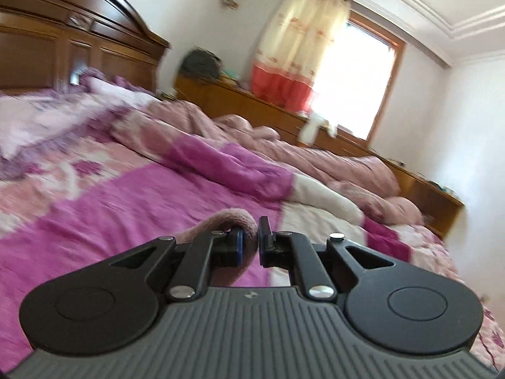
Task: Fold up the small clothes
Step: 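Carry the sleeve with the left gripper across the body and release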
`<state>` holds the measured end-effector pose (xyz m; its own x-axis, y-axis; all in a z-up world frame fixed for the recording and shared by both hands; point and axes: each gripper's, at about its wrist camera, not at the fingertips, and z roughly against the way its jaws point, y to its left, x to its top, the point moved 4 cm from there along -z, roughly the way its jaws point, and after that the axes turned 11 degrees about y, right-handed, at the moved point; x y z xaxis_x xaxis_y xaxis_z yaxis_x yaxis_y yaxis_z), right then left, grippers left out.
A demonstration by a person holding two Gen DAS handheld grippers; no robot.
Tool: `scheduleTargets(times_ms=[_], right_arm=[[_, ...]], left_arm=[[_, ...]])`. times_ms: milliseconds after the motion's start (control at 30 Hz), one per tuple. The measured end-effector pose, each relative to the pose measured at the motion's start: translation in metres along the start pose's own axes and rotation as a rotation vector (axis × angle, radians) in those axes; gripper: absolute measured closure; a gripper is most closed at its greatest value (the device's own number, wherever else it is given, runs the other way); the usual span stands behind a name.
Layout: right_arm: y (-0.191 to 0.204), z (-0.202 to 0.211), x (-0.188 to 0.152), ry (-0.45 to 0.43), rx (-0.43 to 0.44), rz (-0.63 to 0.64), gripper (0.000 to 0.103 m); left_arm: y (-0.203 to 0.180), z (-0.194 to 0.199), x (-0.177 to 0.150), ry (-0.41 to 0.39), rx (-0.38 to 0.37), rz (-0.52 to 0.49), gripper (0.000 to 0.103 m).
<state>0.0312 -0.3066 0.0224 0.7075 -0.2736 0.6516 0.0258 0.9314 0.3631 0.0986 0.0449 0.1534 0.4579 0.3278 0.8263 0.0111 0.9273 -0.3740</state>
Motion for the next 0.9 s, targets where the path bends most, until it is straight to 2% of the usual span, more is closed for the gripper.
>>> scheduleTargets(times_ms=[167,333,500,667,700,800,867,900], right_arm=[[-0.006,0.006,0.003,-0.023,-0.007,-0.009,0.033],[-0.014,0.004,0.003,-0.022,-0.016,-0.03,0.033],[-0.022,-0.003,-0.003,0.0,-0.016,-0.048,0.033],[-0.029,-0.006,-0.004,0.006,-0.019,-0.064,0.033],[-0.031,-0.007,-0.004,0.008,-0.02,-0.069,0.033],[-0.034,-0.009,-0.005,0.013,-0.021,-0.078,0.033],[-0.034,-0.009,-0.005,0.015,-0.021,-0.078,0.033],[-0.033,-0.009,-0.005,0.014,-0.021,-0.077,0.033]], left_arm=[[-0.047,-0.035,-0.028,0.07,-0.075,-0.038,0.093],[-0.081,-0.069,-0.07,0.16,-0.095,-0.113,0.093],[-0.091,-0.104,-0.115,0.299,-0.09,-0.189,0.093],[-0.088,-0.132,-0.148,0.455,-0.083,-0.22,0.091],[-0.087,-0.136,-0.154,0.484,-0.081,-0.229,0.09],[-0.087,-0.137,-0.159,0.484,-0.074,-0.264,0.074],[-0.089,-0.136,-0.157,0.51,-0.097,-0.268,0.055],[-0.09,-0.133,-0.156,0.521,-0.111,-0.269,0.051]])
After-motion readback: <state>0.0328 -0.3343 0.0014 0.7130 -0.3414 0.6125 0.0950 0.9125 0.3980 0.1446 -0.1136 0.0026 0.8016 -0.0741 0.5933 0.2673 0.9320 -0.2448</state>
